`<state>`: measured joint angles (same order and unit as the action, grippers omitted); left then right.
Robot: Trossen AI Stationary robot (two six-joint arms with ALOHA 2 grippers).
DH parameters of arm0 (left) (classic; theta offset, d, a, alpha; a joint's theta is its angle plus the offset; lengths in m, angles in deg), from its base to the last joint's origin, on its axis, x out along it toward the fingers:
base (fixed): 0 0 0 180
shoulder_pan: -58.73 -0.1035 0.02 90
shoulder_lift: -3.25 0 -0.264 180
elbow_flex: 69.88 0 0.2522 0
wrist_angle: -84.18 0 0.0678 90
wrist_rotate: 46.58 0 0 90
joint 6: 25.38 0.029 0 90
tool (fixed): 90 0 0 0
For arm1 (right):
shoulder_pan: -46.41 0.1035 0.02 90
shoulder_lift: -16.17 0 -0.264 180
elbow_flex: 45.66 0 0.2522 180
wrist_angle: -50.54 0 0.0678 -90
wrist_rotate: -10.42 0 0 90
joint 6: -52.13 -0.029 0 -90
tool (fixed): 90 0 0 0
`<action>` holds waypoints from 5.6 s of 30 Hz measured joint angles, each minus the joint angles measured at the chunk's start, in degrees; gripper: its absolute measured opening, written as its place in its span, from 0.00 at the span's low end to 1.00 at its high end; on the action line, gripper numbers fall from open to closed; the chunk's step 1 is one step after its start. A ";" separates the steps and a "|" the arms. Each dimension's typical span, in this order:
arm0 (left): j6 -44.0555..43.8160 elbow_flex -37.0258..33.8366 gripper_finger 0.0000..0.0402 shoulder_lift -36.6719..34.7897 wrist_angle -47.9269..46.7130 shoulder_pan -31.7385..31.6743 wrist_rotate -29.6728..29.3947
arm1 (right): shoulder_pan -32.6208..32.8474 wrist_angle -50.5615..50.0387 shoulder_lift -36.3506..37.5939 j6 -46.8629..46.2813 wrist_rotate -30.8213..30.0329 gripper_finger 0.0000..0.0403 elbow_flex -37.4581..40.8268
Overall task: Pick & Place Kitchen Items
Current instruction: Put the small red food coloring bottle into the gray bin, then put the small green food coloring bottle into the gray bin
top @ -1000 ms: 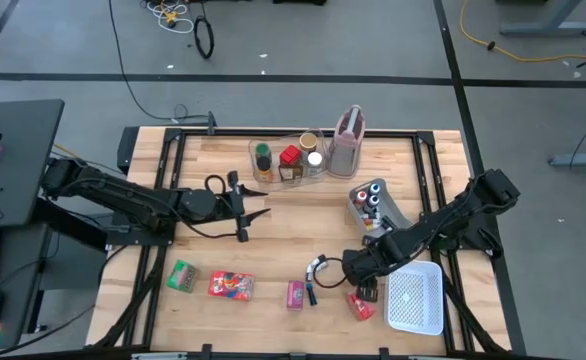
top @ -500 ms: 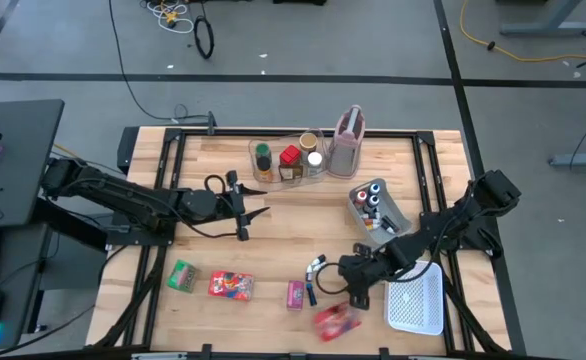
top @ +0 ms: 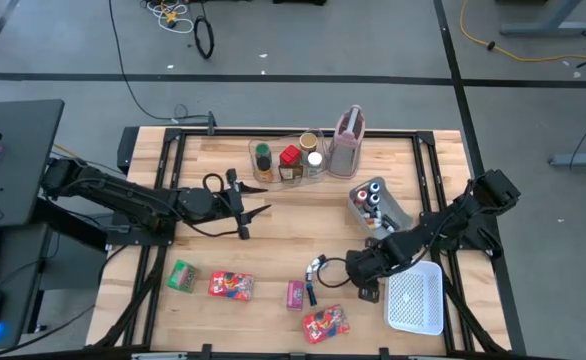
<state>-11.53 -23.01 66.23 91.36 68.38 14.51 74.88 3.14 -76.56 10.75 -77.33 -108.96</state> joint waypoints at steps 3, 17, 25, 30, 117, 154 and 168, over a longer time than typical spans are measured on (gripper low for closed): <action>-0.25 0.00 0.48 0.00 0.05 0.00 0.00 | 1.07 -2.79 0.00 -0.21 -2.03 0.55 0.00; -1.25 0.00 0.48 0.00 -0.01 0.00 0.00 | 2.74 1.69 0.35 -0.26 -4.67 0.38 5.01; -1.20 0.00 0.48 0.00 -0.03 0.00 0.02 | 0.83 2.55 1.77 -1.28 -3.57 0.17 5.35; -1.20 0.00 0.48 0.00 -0.05 0.00 0.03 | -1.84 4.81 5.45 -1.47 -4.13 0.20 5.46; -1.49 0.00 0.48 0.00 -0.01 0.00 4.57 | -12.11 66.66 -8.23 34.13 0.14 0.44 19.98; -2.58 0.00 0.48 0.00 0.53 0.00 4.56 | -13.66 13.45 35.47 23.12 -28.49 0.23 19.91; -2.46 0.00 0.48 0.00 0.65 0.00 4.55 | -13.66 -12.09 41.79 -0.64 -32.72 0.25 19.93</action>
<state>-13.99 -23.01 66.23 92.00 68.38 19.06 61.22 -8.95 -34.77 10.12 -110.06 -89.03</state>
